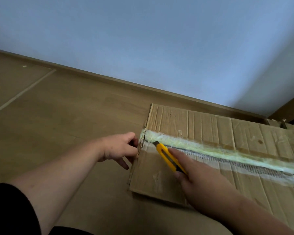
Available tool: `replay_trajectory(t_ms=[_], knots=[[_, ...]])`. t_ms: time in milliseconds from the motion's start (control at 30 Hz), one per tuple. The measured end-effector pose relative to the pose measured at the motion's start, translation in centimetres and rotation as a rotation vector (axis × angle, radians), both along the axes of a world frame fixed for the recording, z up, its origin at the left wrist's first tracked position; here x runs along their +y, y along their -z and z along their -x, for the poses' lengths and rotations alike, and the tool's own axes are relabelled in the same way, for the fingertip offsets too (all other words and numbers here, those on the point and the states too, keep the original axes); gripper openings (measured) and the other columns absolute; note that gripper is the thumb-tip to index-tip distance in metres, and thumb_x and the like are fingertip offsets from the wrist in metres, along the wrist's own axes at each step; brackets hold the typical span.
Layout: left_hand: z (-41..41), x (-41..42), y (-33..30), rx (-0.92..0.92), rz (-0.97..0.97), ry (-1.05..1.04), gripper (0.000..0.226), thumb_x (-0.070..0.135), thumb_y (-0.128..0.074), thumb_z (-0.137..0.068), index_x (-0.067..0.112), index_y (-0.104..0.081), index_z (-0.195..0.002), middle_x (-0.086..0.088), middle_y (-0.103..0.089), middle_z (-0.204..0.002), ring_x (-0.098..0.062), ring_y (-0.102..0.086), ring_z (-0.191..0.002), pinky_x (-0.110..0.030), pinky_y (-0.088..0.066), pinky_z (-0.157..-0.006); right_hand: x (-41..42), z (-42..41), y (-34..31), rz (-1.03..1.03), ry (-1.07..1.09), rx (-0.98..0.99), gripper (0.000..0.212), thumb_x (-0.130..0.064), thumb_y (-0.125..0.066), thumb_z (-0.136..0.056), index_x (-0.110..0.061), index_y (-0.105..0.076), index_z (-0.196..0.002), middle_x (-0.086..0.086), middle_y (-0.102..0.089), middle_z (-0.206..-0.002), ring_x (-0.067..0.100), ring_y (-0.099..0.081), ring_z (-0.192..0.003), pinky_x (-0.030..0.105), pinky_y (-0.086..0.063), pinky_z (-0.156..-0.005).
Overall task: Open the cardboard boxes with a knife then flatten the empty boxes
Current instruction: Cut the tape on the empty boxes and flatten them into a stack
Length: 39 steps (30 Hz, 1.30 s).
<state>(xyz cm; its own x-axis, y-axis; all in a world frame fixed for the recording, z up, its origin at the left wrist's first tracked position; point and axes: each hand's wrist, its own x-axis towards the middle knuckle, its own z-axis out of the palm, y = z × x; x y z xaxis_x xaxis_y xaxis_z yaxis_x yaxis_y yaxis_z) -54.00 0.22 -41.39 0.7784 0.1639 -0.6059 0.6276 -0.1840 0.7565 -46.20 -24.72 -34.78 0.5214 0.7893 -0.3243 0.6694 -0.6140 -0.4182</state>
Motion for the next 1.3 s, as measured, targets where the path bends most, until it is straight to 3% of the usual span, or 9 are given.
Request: replay_trajectory(t_ms=[300, 367, 433, 567, 767, 967, 1100, 1200, 1300], knots=[[-0.1, -1.0, -0.2, -0.003, 0.033, -0.036, 0.028, -0.004, -0.055, -0.088, 0.008, -0.049, -0.112, -0.010, -0.060, -0.101, -0.023, -0.066, -0.086, -0.041, -0.060, -0.069, -1.5, 0.4, 2.8, -0.169, 0.136, 0.028, 0.062, -0.035, -0.043, -0.102, -0.046, -0.009, -0.153, -0.009, -0.051, -0.142, 0.014, -0.056, -0.118, 0.028, -0.045, -0.089], [-0.1, -1.2, -0.4, -0.005, 0.027, -0.059, 0.025, -0.006, -0.054, -0.087, 0.008, -0.049, -0.106, -0.010, -0.059, -0.096, -0.022, -0.065, -0.081, -0.041, -0.060, -0.067, -1.9, 0.3, 3.5, -0.209, 0.159, 0.028, 0.061, -0.034, -0.043, -0.102, -0.045, -0.010, -0.153, -0.009, -0.053, -0.136, 0.009, -0.057, -0.102, 0.018, -0.042, -0.074], [-0.1, -1.5, -0.7, 0.010, 0.015, -0.068, 0.025, -0.006, -0.055, -0.086, 0.009, -0.048, -0.104, -0.014, -0.060, -0.099, -0.023, -0.065, -0.082, -0.044, -0.060, -0.067, -2.2, 0.3, 4.2, -0.260, 0.187, 0.056, 0.060, -0.034, -0.044, -0.102, -0.045, -0.014, -0.152, -0.012, -0.056, -0.116, -0.001, -0.047, -0.078, 0.011, -0.035, -0.060], [-0.2, -2.0, -1.5, 0.063, -0.001, -0.067, 0.036, -0.003, -0.056, -0.084, 0.009, -0.047, -0.116, -0.023, -0.060, -0.120, -0.029, -0.067, -0.091, -0.048, -0.061, -0.070, -2.6, 0.4, 4.9, -0.323, 0.222, 0.096, 0.059, -0.036, -0.044, -0.102, -0.048, -0.015, -0.152, -0.026, -0.041, -0.084, -0.004, -0.044, -0.068, 0.015, -0.035, -0.058], [-0.1, -2.6, -2.1, 0.087, -0.069, -0.091, 0.031, 0.003, -0.059, -0.086, 0.012, -0.048, -0.113, -0.020, -0.062, -0.116, -0.030, -0.069, -0.093, -0.054, -0.060, -0.077, -3.3, 0.5, 5.3, -0.398, 0.278, 0.152, 0.060, -0.038, -0.046, -0.100, -0.055, -0.015, -0.148, -0.019, -0.055, -0.085, 0.012, -0.063, -0.082, 0.038, -0.054, -0.070], [0.3, -2.8, -3.0, 0.072, -0.353, -0.021, 0.024, 0.010, -0.064, -0.087, 0.018, -0.046, -0.100, -0.014, -0.064, -0.097, -0.026, -0.071, -0.077, -0.042, -0.063, -0.066, -3.8, 0.4, 5.9, -0.506, 0.331, 0.168, 0.060, -0.035, -0.050, -0.098, -0.061, -0.016, -0.142, -0.015, -0.061, -0.083, 0.015, -0.066, -0.081, 0.043, -0.056, -0.070], [0.4, -2.4, -4.0, -0.040, -0.667, 0.116, 0.024, 0.025, -0.074, -0.085, 0.020, -0.050, -0.088, 0.000, -0.056, -0.088, -0.015, -0.057, -0.068, -0.026, -0.054, -0.048, -3.9, 0.2, 6.0, -0.530, 0.345, 0.189, 0.061, -0.036, -0.050, -0.098, -0.064, -0.018, -0.141, -0.014, -0.062, -0.087, 0.013, -0.066, -0.084, 0.042, -0.056, -0.073], [0.0, -3.0, -4.7, -0.034, -0.910, 0.331, 0.016, 0.036, -0.071, -0.086, 0.035, -0.057, -0.079, 0.014, -0.053, -0.080, -0.003, -0.051, -0.070, -0.022, -0.040, -0.056, -3.8, 0.1, 6.0, -0.540, 0.349, 0.192, 0.060, -0.036, -0.050, -0.098, -0.064, -0.018, -0.141, -0.012, -0.064, -0.090, 0.013, -0.067, -0.085, 0.042, -0.056, -0.073], [-0.8, -4.1, -5.0, 0.033, -1.030, 0.431, 0.015, 0.043, -0.067, -0.088, 0.029, -0.072, -0.089, 0.014, -0.064, -0.082, -0.006, -0.059, -0.078, -0.025, -0.045, -0.065, -3.9, 0.0, 6.1, -0.551, 0.356, 0.203, 0.061, -0.035, -0.051, -0.098, -0.063, -0.018, -0.141, -0.012, -0.064, -0.091, 0.015, -0.066, -0.086, 0.039, -0.055, -0.073]])
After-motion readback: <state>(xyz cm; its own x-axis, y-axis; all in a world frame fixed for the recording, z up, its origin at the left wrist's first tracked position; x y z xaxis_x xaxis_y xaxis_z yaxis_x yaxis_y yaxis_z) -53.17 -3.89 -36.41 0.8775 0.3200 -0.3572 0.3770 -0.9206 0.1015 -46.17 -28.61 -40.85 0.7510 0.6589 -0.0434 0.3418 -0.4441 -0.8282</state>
